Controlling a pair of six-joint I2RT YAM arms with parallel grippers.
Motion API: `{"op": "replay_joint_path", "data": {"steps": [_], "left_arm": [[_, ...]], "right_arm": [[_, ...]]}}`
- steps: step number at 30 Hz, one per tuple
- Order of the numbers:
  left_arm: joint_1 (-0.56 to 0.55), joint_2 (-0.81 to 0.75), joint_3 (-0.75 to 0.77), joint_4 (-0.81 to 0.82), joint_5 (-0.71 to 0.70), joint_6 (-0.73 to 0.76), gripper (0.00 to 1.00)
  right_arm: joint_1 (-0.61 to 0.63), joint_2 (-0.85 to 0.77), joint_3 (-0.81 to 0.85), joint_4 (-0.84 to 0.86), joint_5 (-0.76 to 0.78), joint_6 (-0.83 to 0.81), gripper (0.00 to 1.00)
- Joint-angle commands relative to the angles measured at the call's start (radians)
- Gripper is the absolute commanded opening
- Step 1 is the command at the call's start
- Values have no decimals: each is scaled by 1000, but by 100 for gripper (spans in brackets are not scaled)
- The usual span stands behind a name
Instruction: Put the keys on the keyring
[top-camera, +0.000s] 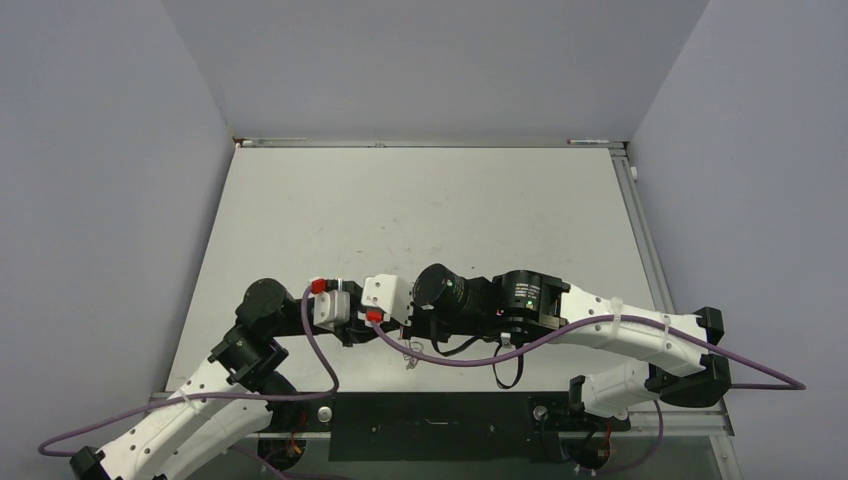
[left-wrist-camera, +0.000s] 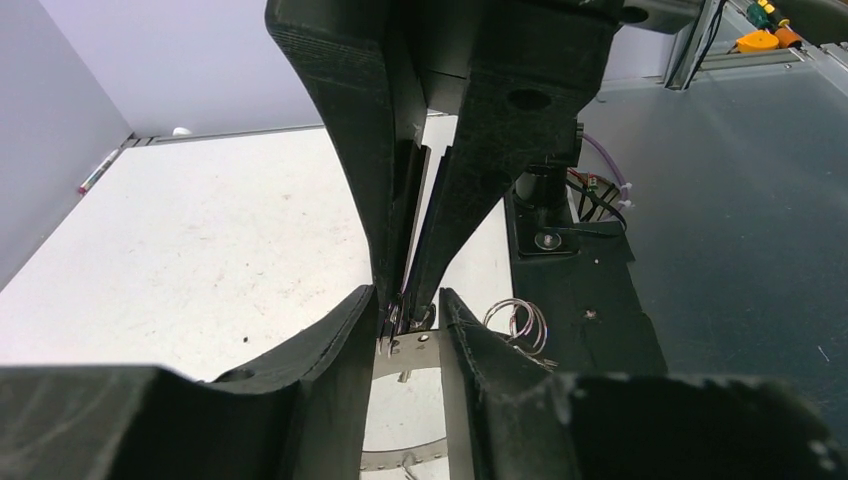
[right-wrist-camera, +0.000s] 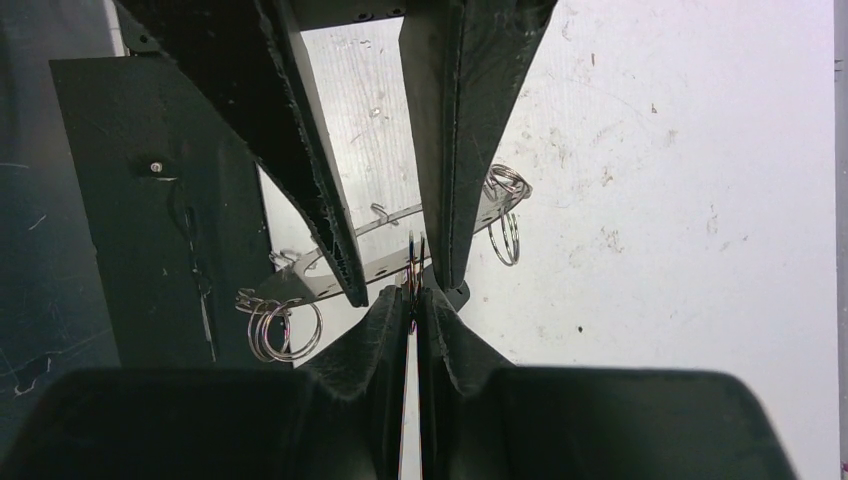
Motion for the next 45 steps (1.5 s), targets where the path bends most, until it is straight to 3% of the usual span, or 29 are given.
{"op": "replay_joint_path", "data": {"steps": [1, 6, 15, 17, 19, 26, 27, 30, 32, 39, 45], "left_arm": [[5, 11, 12, 8, -10, 9, 23], [5, 25, 15, 6, -19, 10, 12], [5, 35, 16, -6, -26, 17, 14], [3, 36, 15, -5, -24, 18, 10], [4, 36, 16, -2, -19, 18, 1], [5, 30, 19, 11, -3, -2, 0], [7, 28, 22, 13, -5, -8, 0], [12, 14, 24, 48, -28, -49, 0], [18, 0, 16, 103, -41, -108, 0], [57, -48, -44, 363, -38, -324, 0], [59, -73, -105, 587, -76, -506, 0]], "right_arm": [[5, -42, 15, 34, 12, 16, 5], [6, -44, 8, 39, 7, 16, 5], [5, -63, 5, 47, -1, 13, 5], [6, -65, -2, 48, -3, 13, 5], [6, -66, -6, 49, -3, 13, 5], [5, -62, -15, 53, 3, 13, 5], [5, -63, -17, 59, 12, 14, 7], [3, -86, -32, 93, 48, 16, 40], [2, -124, -52, 140, 63, 15, 53], [-20, -367, -216, 438, 66, -27, 55], [-22, -507, -334, 588, -109, -50, 51]]}}
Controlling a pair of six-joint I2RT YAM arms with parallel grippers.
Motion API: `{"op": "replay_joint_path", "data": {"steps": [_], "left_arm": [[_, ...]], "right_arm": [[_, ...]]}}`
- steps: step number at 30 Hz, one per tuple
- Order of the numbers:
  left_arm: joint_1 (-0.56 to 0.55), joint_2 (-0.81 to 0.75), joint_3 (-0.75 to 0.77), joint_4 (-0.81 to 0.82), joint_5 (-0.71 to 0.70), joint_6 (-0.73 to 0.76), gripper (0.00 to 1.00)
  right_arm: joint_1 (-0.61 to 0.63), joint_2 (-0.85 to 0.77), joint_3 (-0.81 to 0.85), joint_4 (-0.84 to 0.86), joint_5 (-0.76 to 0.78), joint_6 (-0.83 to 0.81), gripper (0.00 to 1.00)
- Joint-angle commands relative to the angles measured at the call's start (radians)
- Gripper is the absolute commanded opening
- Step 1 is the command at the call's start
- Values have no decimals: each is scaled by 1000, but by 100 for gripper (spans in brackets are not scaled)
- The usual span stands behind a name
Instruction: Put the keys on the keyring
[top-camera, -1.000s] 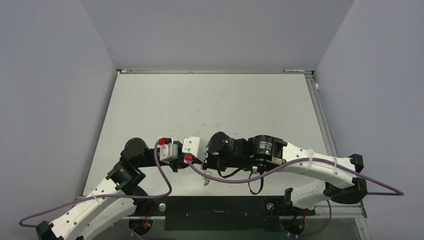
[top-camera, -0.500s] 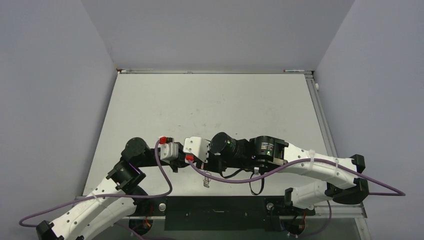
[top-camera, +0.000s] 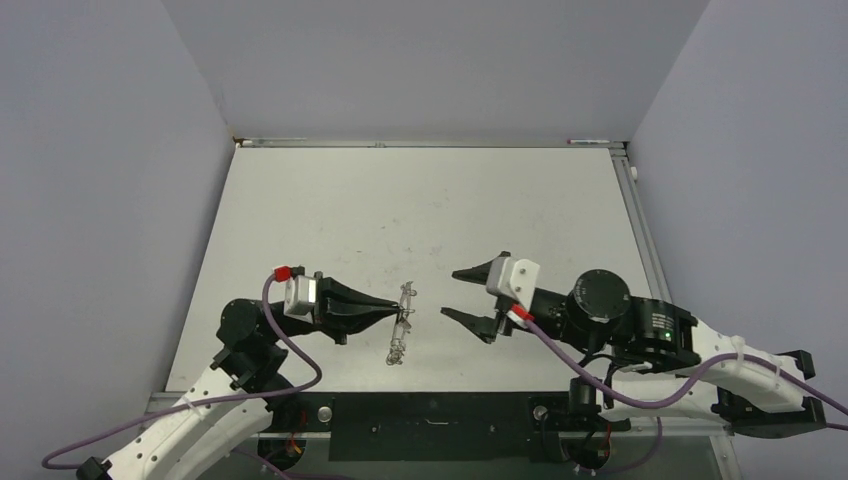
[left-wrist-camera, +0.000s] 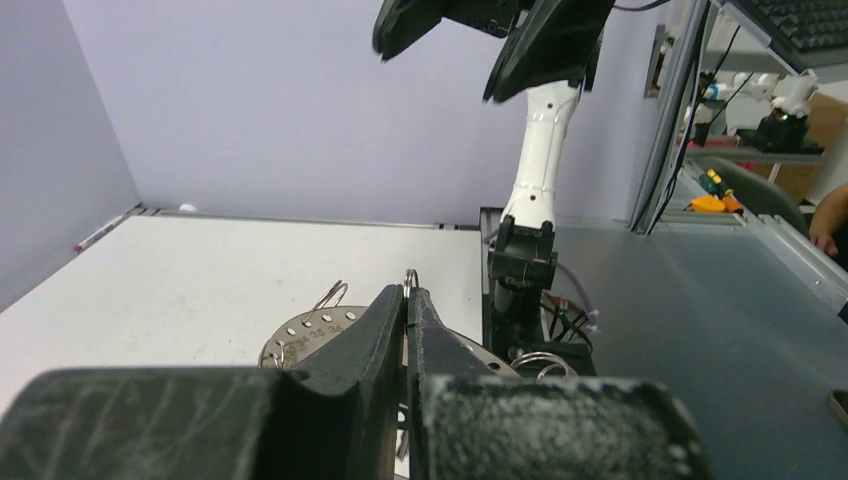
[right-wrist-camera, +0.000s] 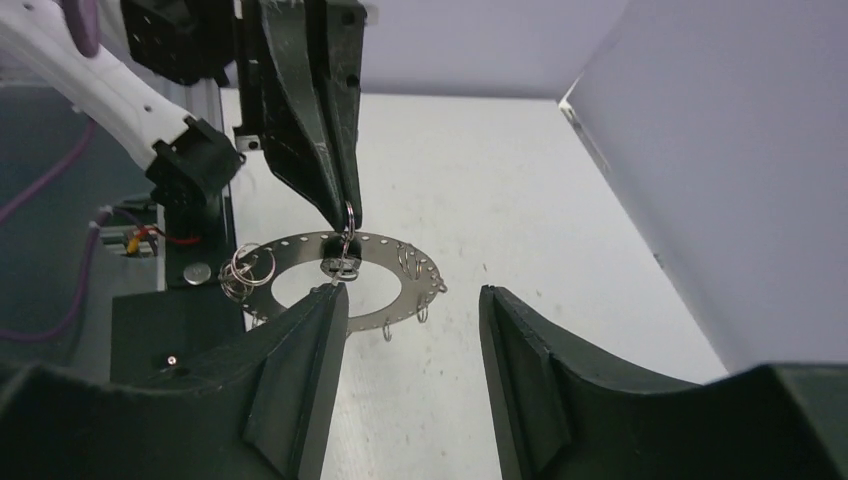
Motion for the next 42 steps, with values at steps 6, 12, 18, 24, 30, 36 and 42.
{"op": "replay_joint_path", "data": {"steps": [6, 12, 18, 24, 30, 36, 42], "left_arm": [[-5, -10, -108, 479, -117, -290, 0], [-15, 55, -184, 751, -157, -376, 0], [-21, 115, -220, 911, -170, -406, 0], [-28, 141, -223, 966, -170, -417, 0], [-33, 145, -225, 979, -177, -416, 0], [-43, 161, -226, 991, -188, -415, 0], [-50, 177, -223, 995, -198, -404, 0]], "right_arm": [[-6, 33, -32, 168, -153, -28, 41], [-7, 40, -74, 260, -175, -13, 38], [-21, 30, -136, 364, -210, 19, 34], [-122, 37, -161, 437, -344, 79, 33], [-192, 68, -167, 489, -457, 123, 29], [-201, 98, -166, 525, -503, 136, 27], [-210, 104, -172, 538, -565, 147, 26]]}}
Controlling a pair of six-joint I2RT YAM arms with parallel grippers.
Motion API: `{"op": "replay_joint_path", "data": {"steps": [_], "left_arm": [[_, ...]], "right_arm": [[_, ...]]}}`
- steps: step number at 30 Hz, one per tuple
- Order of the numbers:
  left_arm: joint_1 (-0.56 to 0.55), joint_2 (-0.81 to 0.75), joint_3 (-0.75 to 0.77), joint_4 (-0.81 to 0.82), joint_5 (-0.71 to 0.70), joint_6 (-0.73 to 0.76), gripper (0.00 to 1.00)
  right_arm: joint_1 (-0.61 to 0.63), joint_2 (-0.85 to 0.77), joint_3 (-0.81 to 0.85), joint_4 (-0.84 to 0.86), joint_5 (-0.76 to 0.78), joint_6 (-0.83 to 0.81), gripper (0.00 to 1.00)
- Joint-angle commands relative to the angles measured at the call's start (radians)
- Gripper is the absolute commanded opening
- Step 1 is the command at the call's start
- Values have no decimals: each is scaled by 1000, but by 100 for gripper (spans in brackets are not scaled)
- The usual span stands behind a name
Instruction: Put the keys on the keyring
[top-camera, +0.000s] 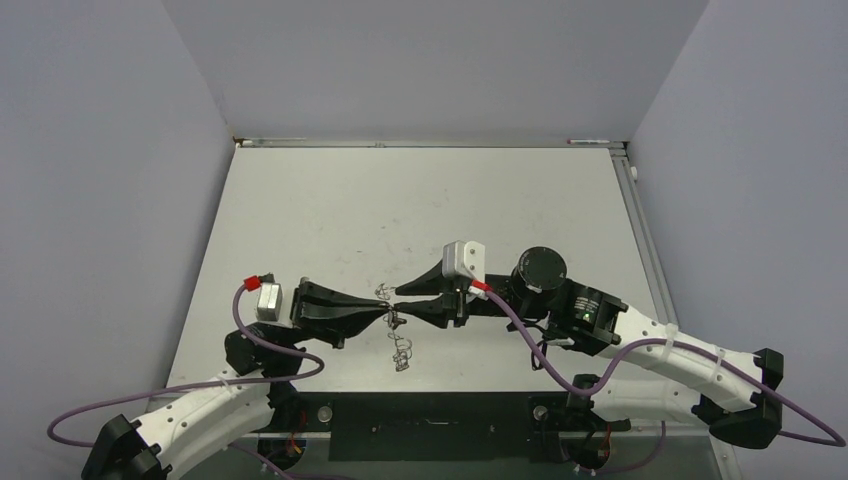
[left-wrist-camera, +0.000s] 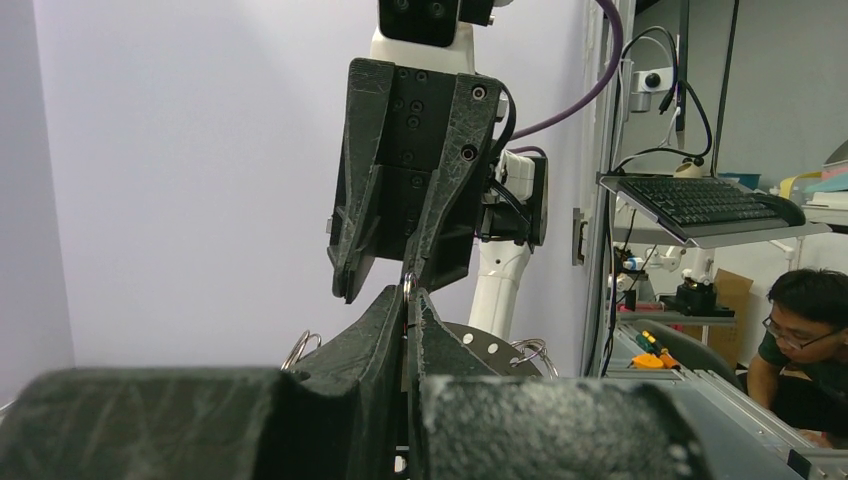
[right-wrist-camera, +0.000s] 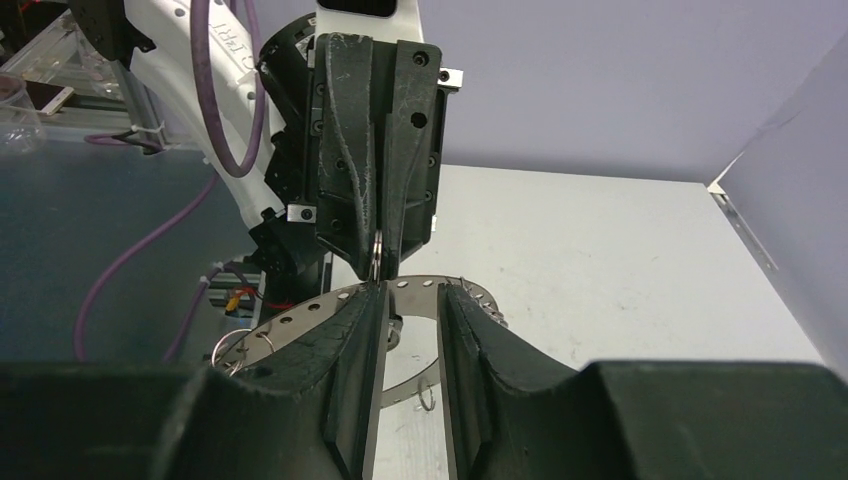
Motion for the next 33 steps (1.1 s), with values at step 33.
{"op": "replay_joint_path", "data": {"steps": [33], "left_arm": [[-66, 45, 56, -1, -76, 93, 0]], "right_arm": [[-60, 24, -9, 71, -219, 52, 24]]}}
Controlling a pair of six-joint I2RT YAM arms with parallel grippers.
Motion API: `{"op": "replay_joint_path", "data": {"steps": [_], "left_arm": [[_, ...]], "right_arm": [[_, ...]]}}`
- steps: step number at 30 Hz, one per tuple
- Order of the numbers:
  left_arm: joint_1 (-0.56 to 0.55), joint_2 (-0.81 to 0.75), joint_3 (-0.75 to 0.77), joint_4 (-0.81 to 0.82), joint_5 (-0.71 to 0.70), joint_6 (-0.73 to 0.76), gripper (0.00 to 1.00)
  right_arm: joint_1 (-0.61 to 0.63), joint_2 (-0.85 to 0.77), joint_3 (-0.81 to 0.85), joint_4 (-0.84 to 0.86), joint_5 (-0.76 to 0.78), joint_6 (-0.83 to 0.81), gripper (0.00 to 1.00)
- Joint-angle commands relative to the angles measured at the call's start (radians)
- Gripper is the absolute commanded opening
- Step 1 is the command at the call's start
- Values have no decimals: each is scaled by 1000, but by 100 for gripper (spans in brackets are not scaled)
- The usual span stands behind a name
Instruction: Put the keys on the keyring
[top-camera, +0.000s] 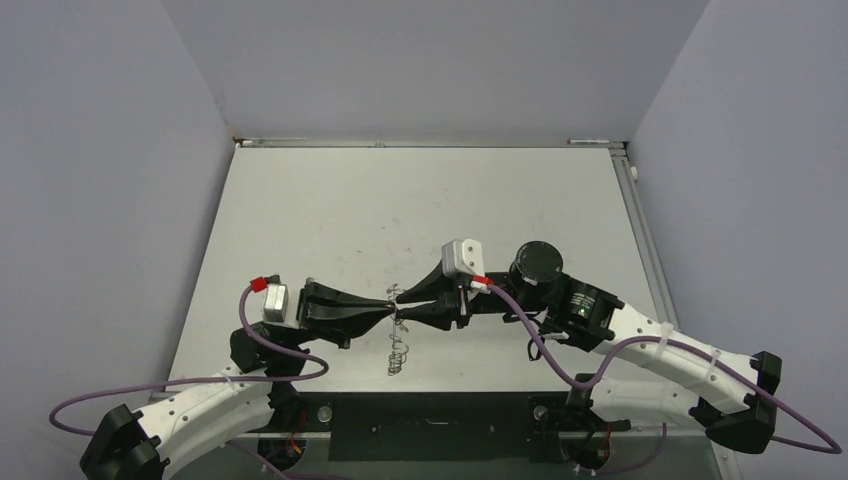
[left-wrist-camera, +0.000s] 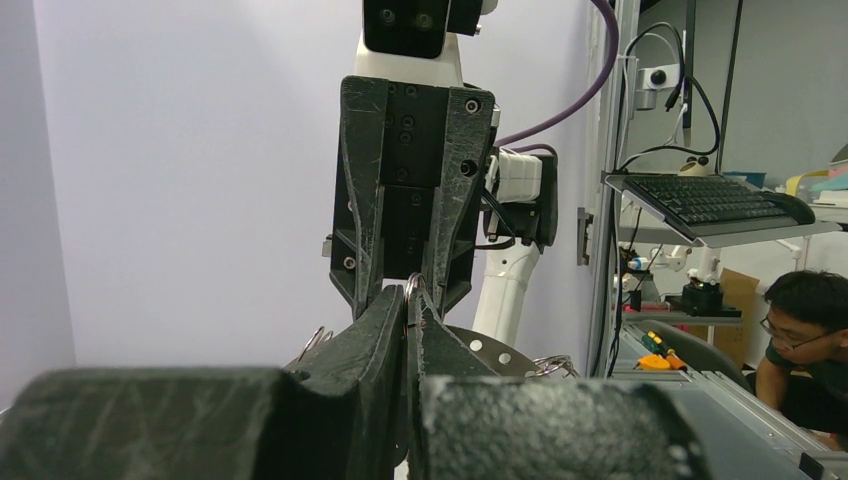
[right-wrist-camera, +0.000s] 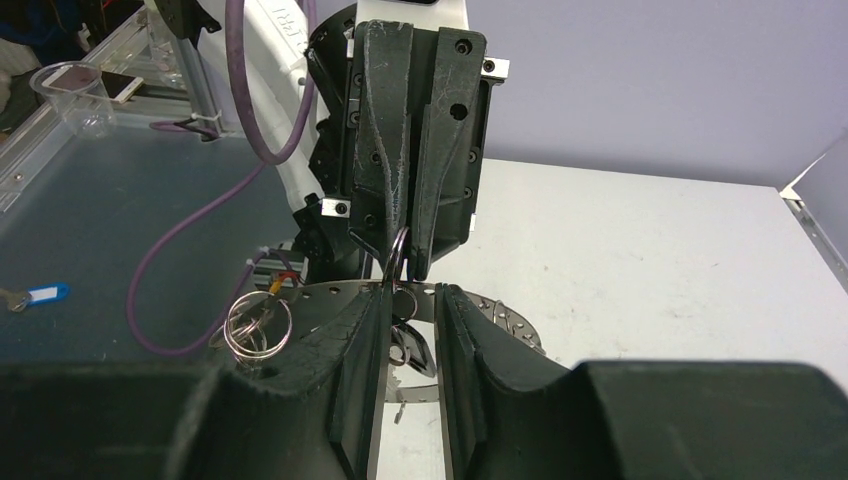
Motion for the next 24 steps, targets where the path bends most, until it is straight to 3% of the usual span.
{"op": "replay_joint_path", "data": {"steps": [1, 9, 24], "left_arm": [[-12, 3, 54, -11, -39, 41, 0], [-12, -36, 60, -90, -54, 96, 0], [-12, -56, 63, -143, -88, 133, 0]], "right_arm": [[-3, 17, 19, 50, -46, 4, 24], [-6, -2, 29, -2, -26, -14, 25], [-9, -33, 30, -26, 0, -16, 39]]}}
